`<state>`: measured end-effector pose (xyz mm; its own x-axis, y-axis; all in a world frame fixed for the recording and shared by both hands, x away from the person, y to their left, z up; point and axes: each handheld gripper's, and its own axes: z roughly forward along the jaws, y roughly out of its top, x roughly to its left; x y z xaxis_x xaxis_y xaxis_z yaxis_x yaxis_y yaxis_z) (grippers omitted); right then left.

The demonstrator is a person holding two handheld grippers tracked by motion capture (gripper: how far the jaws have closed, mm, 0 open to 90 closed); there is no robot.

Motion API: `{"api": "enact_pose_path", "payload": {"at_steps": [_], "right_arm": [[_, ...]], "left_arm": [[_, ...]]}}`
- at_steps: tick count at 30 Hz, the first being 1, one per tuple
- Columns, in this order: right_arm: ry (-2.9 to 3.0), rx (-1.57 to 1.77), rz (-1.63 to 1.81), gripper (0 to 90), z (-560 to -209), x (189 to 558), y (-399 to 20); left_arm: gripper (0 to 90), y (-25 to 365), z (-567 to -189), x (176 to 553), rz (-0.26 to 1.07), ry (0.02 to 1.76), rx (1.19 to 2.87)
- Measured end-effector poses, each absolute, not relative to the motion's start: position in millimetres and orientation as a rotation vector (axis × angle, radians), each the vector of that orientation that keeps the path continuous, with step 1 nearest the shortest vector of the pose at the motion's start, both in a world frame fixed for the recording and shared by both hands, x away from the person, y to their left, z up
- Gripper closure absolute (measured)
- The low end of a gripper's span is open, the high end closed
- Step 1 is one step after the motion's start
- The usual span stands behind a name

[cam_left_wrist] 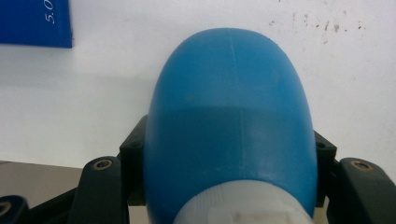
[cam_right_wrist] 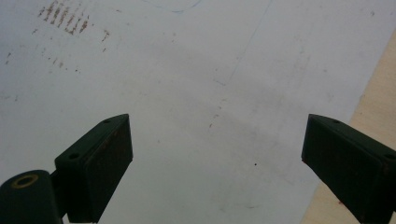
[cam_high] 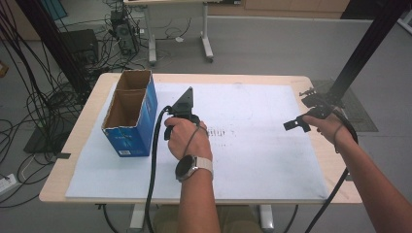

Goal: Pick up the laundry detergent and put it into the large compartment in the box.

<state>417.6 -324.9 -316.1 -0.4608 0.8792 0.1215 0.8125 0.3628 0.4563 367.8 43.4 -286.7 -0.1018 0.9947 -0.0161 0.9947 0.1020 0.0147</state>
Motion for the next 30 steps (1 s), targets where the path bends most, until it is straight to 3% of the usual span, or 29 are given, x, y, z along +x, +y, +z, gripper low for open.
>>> {"api": "enact_pose_path", "payload": {"at_steps": [30], "right_arm": [[2.466,1.543,0.709,8.7,-314.6,416.3,-325.9]], "left_arm": [[38.2,43.0,-286.7,366.7,0.006,2.31,2.091]]}}
